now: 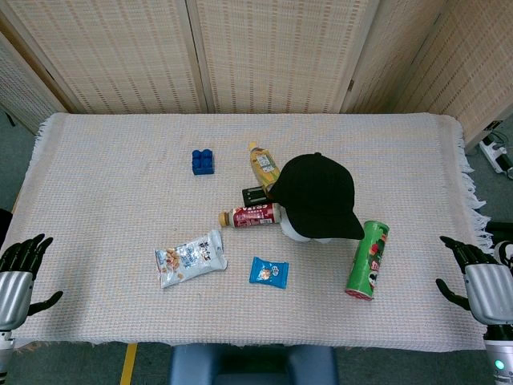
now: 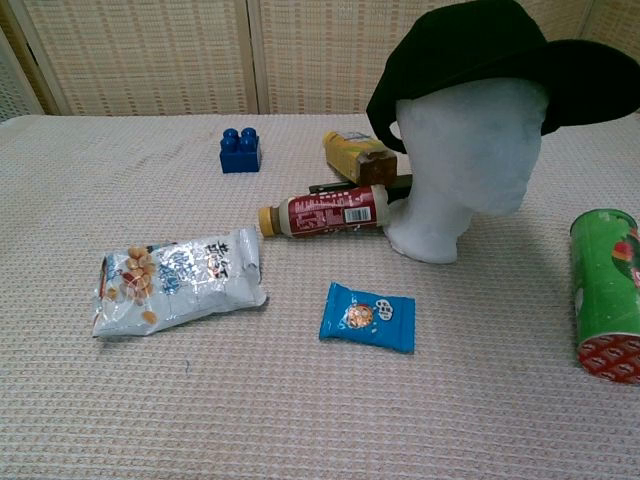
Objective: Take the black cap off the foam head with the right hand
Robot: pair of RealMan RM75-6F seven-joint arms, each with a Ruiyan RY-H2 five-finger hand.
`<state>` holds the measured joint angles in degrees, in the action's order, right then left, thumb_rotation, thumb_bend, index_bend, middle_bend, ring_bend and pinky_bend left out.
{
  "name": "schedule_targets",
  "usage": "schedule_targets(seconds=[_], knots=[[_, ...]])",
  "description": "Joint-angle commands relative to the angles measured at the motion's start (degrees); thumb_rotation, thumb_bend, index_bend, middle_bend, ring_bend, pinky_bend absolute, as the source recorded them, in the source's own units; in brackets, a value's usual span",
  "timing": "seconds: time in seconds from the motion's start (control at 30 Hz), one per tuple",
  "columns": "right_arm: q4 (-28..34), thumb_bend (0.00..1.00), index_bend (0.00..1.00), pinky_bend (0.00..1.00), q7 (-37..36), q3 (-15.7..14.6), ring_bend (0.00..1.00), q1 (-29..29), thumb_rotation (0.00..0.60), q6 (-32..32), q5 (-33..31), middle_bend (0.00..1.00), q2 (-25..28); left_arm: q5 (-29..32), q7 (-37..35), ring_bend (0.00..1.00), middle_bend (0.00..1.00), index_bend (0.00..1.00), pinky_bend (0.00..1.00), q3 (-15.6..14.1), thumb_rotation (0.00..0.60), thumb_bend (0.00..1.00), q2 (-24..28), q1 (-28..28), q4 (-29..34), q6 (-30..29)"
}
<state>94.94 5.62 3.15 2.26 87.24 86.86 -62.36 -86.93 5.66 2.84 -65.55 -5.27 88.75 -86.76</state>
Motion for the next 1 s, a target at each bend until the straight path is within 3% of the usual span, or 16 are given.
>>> schedule_targets(seconds=[0.03,0.4,0.73,1.0], knots=[[0.15,0.19,0.18,0.43,0.22,-0.11,0.27,0.04,0.6,0.01,0.34,0.29,-0.07,-0.05,0.12,0.13,0.12,0.13,0.14,-0.02,0.6,0.14,-0.14,-0.1,-0.13,0.05],[-0.15,0.19,0.18,0.42,-0.71,-0.6,0.28,-0.67,0.6,0.9,1.08,0.29,0.08,-0.86,-0.4,0.13,0.12,0.13,0.14,-0.24,0.6,0.14,-0.19,0.27,-0.35,-1.05],[-0.77,0.19,0.2,0.42,-1.41,-0.9,0.38,-0.39,0.6,0.37,1.84,0.29,-0.17,-1.01,0.03,0.13,0.12,0.13,0.14,-0.37,0.6,0.14,0.24,0.26,0.41,-0.98],[-0.65,0.19,0.22,0.58,-2.22,-0.5,0.52,0.49,0.6,1.13,4.24,0.31,0.09,-0.94,0.16,0.13,0.12,0.13,0.14,-0.45,0.6,0.14,0.35,-0.02,0.67,-0.35]])
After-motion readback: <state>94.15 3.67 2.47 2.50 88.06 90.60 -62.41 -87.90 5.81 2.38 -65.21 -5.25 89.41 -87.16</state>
